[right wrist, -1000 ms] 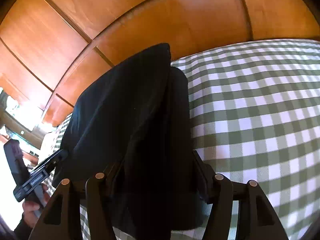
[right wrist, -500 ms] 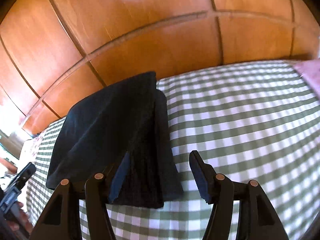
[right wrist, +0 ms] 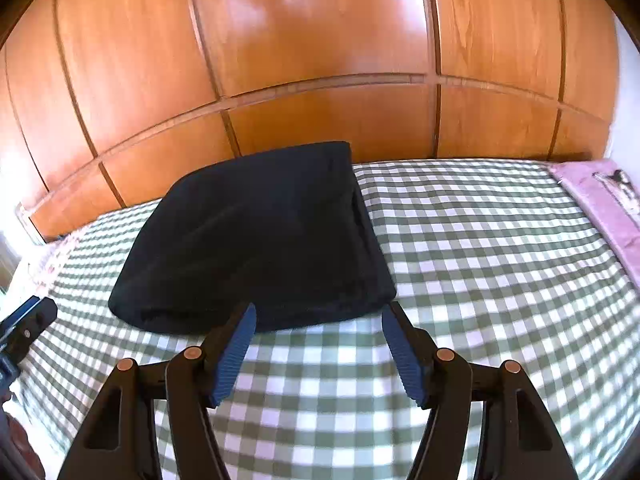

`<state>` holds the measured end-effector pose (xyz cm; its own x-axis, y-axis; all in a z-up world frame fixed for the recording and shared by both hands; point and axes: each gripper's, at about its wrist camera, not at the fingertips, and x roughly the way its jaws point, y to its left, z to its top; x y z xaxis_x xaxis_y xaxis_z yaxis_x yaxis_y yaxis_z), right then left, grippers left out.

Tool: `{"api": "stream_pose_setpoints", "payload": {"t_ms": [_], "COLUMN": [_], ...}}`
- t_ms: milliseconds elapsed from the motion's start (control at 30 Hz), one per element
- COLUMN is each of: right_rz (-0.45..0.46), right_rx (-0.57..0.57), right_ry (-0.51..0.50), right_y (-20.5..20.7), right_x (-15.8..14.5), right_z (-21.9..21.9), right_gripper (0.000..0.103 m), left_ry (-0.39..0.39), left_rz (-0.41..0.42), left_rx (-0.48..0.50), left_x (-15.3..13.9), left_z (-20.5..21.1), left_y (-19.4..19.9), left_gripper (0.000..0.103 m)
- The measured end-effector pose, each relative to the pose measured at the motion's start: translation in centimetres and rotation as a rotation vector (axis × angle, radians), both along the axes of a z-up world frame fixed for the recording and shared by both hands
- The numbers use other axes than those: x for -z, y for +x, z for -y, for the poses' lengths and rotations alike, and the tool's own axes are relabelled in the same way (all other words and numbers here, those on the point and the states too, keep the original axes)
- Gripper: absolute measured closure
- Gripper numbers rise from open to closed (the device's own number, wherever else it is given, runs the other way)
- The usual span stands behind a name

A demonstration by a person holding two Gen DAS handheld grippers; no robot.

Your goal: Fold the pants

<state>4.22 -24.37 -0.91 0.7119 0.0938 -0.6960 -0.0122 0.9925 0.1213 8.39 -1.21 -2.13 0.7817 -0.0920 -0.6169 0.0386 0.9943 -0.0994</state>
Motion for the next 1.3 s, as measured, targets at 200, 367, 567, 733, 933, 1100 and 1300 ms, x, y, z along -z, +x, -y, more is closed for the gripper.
{"api": "stream_pose_setpoints", "payload": {"t_ms": [200, 367, 567, 733, 933, 1100, 1300], "right_rz": [0.042, 0.058, 0.055, 0.065, 0.066, 0.067, 0.060], "right_rx": [0.004, -0.001, -0.010, -0.006, -0.013, -0.017, -0.020], "right_ry": [-0.088, -0.111, -0.109, -0.116, -0.119, -0.125, -0.127], "right_y": [-2.7, -3.8, -4.5, -5.1, -5.3, -5.5, -5.5], "right_x": [-0.5, -0.7, -0.6, -0.9, -0.9, -0.9, -0.7], "right_z": [-2.3, -3.0, -3.3, -3.5, -3.8, -4.2, -4.4], "right_gripper": [0.036, 0.034, 0.034, 0.034, 0.034, 0.034, 0.034], "left_ry": [0.002, -0.032, -0.023, 0.000, 0.003, -0.011, 0.008], "left_rz": [-0.017, -0.015, -0.007, 0.001, -0.003, -0.007, 0.003], "left_rx": [-0.015, -0.024, -0.044, -0.047, -0.064, -0.075, -0.099], "left_x": [0.8, 0.6, 0.3, 0.2, 0.1, 0.1, -0.1], "left_z": [0.8, 0.8, 1.0, 1.4, 1.2, 0.8, 0.6], "left_y": [-2.0, -2.7, -3.3, -3.6, -3.8, -4.0, -4.2], "left_gripper": [0.038, 0.032, 0.026, 0.020, 0.020, 0.020, 0.020]}}
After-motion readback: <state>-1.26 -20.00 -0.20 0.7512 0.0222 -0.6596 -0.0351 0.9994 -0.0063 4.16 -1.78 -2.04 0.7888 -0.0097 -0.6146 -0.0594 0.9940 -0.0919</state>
